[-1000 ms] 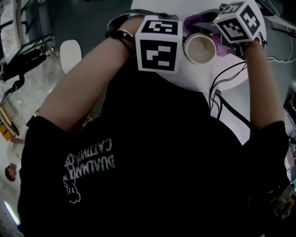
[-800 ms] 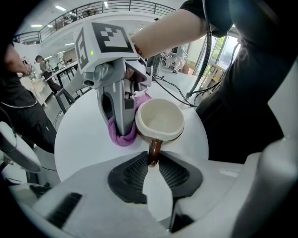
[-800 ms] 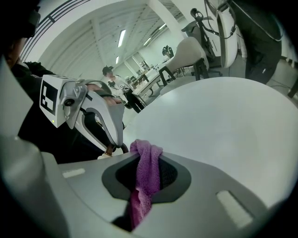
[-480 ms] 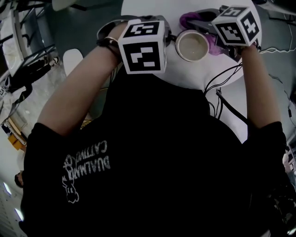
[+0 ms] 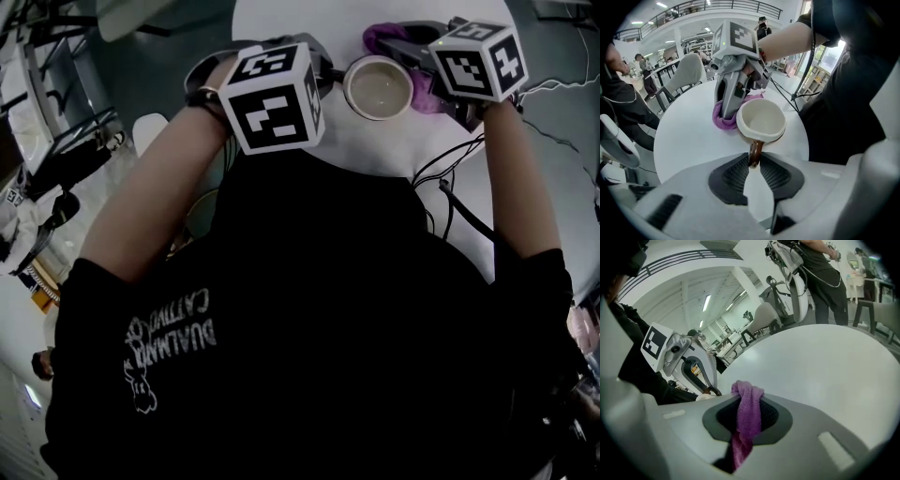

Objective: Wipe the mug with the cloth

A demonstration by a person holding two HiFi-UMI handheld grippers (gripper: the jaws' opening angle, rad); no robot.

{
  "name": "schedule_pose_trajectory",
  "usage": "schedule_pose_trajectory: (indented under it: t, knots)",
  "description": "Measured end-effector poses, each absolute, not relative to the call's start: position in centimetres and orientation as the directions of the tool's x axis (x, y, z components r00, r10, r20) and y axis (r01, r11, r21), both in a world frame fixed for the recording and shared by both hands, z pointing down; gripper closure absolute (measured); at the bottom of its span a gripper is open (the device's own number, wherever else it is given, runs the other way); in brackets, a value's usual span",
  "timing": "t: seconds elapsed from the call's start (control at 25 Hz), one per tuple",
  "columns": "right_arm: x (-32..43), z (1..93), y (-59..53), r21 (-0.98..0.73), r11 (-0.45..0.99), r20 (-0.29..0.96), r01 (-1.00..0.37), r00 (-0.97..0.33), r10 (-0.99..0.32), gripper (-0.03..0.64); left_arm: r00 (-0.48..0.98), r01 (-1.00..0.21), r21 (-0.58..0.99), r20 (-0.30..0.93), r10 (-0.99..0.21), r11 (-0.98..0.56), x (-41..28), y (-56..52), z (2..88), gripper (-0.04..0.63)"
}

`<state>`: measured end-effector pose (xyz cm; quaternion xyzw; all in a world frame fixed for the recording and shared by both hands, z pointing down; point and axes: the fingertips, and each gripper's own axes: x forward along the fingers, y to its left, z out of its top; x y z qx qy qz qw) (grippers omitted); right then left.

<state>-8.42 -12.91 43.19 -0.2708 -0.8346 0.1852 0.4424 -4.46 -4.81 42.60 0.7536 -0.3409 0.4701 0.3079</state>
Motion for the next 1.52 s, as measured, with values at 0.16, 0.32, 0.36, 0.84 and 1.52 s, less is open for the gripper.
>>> schedule_pose_trajectory:
  t: [0.16, 0.32, 0.36, 0.84, 1.52]
  knots:
    - [-6.9, 43.4, -15.0, -0.51, 0.824, 0.624, 0.246, -0.553, 0.551, 0.581, 0.323, -0.804, 0.145, 0.921, -0.219, -0.576, -3.3, -6.1, 43.0, 0.515]
    - [-5.5, 43.3, -16.6, -0.46, 0.861, 0.607, 0.218, -0.63, 0.484, 0.583, 0.32, -0.811, 0.146, 0.921, -0.221, -0.567, -2.3, -7.2, 43.2, 0.514]
    - [-5.8, 43.2, -16.5, -0.457, 0.865, 0.608, 0.206, -0.638, 0.473, 0.581, 0.321, -0.812, 0.147, 0.921, -0.222, -0.565, -2.6, -6.9, 43.1, 0.514]
    - [-2.8, 43.6, -16.2, -0.534, 0.845, 0.595, 0.023, -0.699, 0.395, 0.581, 0.311, -0.811, 0.144, 0.927, -0.21, -0.567, -2.1, -5.2, 43.3, 0.514]
    - [-2.1, 43.3, -18.0, -0.585, 0.8, 0.576, -0.135, -0.763, 0.293, 0.581, 0.298, -0.819, 0.14, 0.933, -0.204, -0.557, -3.6, -6.3, 42.9, 0.512]
